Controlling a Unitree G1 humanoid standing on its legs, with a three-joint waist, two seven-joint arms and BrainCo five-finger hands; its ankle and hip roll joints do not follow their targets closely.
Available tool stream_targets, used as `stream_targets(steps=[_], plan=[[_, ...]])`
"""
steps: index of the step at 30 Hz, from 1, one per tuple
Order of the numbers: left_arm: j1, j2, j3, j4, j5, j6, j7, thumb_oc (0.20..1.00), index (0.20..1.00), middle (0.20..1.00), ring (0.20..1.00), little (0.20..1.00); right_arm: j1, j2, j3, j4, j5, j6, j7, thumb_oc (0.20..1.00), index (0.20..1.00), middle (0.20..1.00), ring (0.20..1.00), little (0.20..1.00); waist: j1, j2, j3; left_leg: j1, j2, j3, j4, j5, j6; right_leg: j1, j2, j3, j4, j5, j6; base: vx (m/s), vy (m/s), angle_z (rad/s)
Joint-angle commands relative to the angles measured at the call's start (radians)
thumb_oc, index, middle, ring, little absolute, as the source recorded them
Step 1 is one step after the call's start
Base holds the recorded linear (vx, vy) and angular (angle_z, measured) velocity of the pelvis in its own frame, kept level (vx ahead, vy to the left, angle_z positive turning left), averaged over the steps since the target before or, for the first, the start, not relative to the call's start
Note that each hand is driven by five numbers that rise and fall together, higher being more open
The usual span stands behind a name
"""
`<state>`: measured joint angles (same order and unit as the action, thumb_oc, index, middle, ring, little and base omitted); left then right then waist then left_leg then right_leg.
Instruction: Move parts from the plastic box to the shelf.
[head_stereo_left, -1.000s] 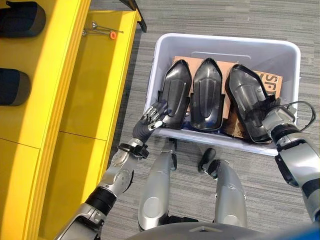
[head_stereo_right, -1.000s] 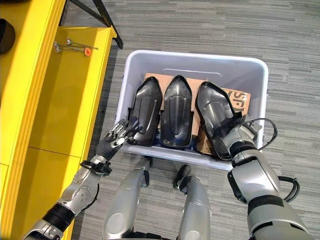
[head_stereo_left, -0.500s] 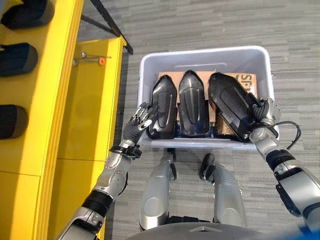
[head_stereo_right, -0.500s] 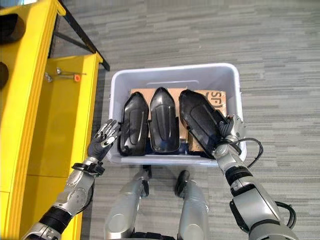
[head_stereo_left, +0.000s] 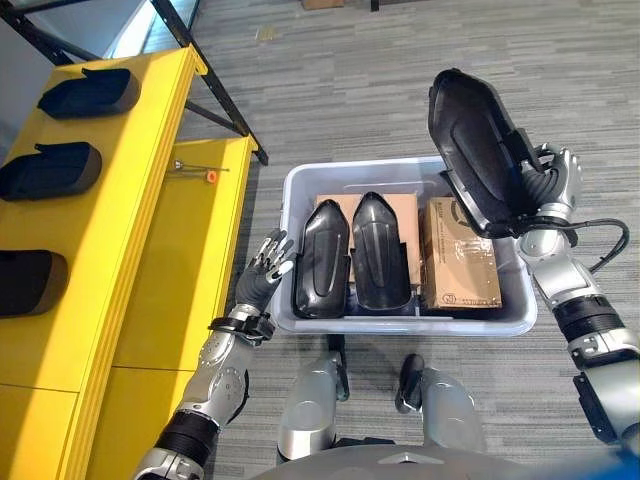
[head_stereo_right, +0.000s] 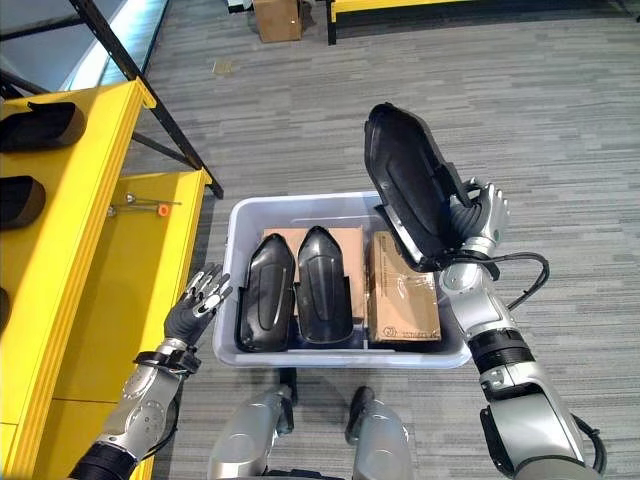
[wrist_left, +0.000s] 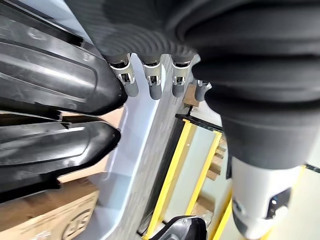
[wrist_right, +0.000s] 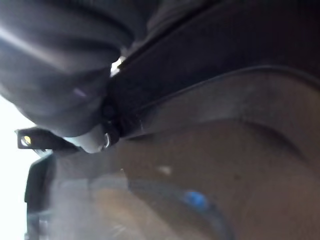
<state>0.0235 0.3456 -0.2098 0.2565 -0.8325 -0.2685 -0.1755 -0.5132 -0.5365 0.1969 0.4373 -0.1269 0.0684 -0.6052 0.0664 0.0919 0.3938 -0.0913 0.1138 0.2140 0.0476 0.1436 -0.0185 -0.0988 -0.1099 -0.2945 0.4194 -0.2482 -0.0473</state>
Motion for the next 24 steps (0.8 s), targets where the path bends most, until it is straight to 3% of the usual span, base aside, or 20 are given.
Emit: stream_targets(steps=[1, 8, 10, 12, 13, 15, 21, 24], plan=[[0.028, -0.007, 0.013, -0.048, 0.042, -0.039, 0.023, 1.0, 1.0, 1.0, 1.0, 1.0, -0.021, 0.004, -0.003, -0.026, 0.055, -0.069, 0.069, 0.2, 0.2, 0.2, 0.2, 0.2, 0.011, -0.045, -0.057, 0.026, 0.052, -0.033, 0.056, -0.066, -0.066, 0.062, 0.004, -0.007, -0.154, 0.13, 0.032, 0.05, -0.054, -0.04], [0.071, -0.025, 0.045, -0.029, 0.085, -0.033, 0.032, 1.0, 1.0, 1.0, 1.0, 1.0, -0.004, 0.083, 0.051, -0.058, 0.13, -0.071, 0.219, 0.2, 0.2, 0.2, 0.2, 0.2, 0.031, -0.041, -0.074, 0.034, 0.071, -0.031, 0.052, -0.028, -0.081, 0.108, 0.015, -0.034, -0.161, 0.121, 0.021, 0.0, -0.054, 0.02], [0.08, -0.031, 0.05, -0.026, 0.092, -0.028, 0.018, 1.0, 1.0, 1.0, 1.0, 1.0, 0.021, 0.109, 0.062, -0.085, 0.143, -0.067, 0.238, 0.2, 0.2, 0.2, 0.2, 0.2, 0.026, -0.037, -0.075, 0.039, 0.096, 0.027, 0.045, -0.003, -0.092, 0.13, 0.008, -0.067, -0.171, 0.123, 0.023, -0.03, -0.024, 0.14], [0.084, -0.032, 0.056, -0.022, 0.091, -0.02, -0.008, 1.0, 1.0, 1.0, 1.0, 1.0, 0.052, 0.123, 0.07, -0.117, 0.173, -0.063, 0.237, 0.2, 0.2, 0.2, 0.2, 0.2, 0.008, -0.034, -0.075, 0.064, 0.122, 0.128, 0.029, 0.01, -0.1, 0.152, -0.008, -0.117, -0.179, 0.123, 0.029, -0.04, -0.012, 0.42], [0.085, -0.031, 0.057, -0.017, 0.088, -0.016, -0.021, 1.0, 1.0, 1.0, 1.0, 1.0, 0.072, 0.13, 0.073, -0.134, 0.18, -0.063, 0.24, 0.2, 0.2, 0.2, 0.2, 0.2, -0.003, -0.04, -0.079, 0.082, 0.127, 0.16, 0.028, 0.009, -0.119, 0.166, -0.022, -0.128, -0.18, 0.109, 0.044, -0.03, -0.003, 0.72], [0.084, -0.034, 0.06, -0.004, 0.092, -0.02, -0.032, 1.0, 1.0, 1.0, 1.0, 1.0, 0.092, 0.145, 0.093, -0.145, 0.196, -0.07, 0.243, 0.2, 0.2, 0.2, 0.2, 0.2, -0.014, -0.042, -0.087, 0.101, 0.146, 0.211, 0.035, 0.007, -0.119, 0.17, -0.039, -0.157, -0.188, 0.12, 0.049, -0.08, 0.032, 1.07], [0.072, -0.027, 0.055, 0.005, 0.099, -0.043, -0.063, 1.0, 1.0, 1.0, 1.0, 1.0, 0.11, 0.18, 0.139, -0.14, 0.349, -0.043, 0.36, 0.2, 0.2, 0.2, 0.2, 0.2, -0.021, -0.08, -0.129, 0.164, 0.197, 0.25, 0.187, -0.01, -0.12, 0.161, -0.068, -0.207, -0.226, 0.159, 0.043, -0.15, 0.088, 0.6], [0.062, -0.022, 0.053, 0.003, 0.111, -0.034, -0.073, 1.0, 1.0, 1.0, 1.0, 1.0, 0.122, 0.18, 0.141, -0.146, 0.379, -0.036, 0.371, 0.2, 0.2, 0.2, 0.2, 0.2, -0.027, -0.079, -0.157, 0.206, 0.183, 0.277, 0.158, -0.029, -0.115, 0.151, -0.076, -0.237, -0.227, 0.167, 0.053, -0.11, 0.228, 1.08]])
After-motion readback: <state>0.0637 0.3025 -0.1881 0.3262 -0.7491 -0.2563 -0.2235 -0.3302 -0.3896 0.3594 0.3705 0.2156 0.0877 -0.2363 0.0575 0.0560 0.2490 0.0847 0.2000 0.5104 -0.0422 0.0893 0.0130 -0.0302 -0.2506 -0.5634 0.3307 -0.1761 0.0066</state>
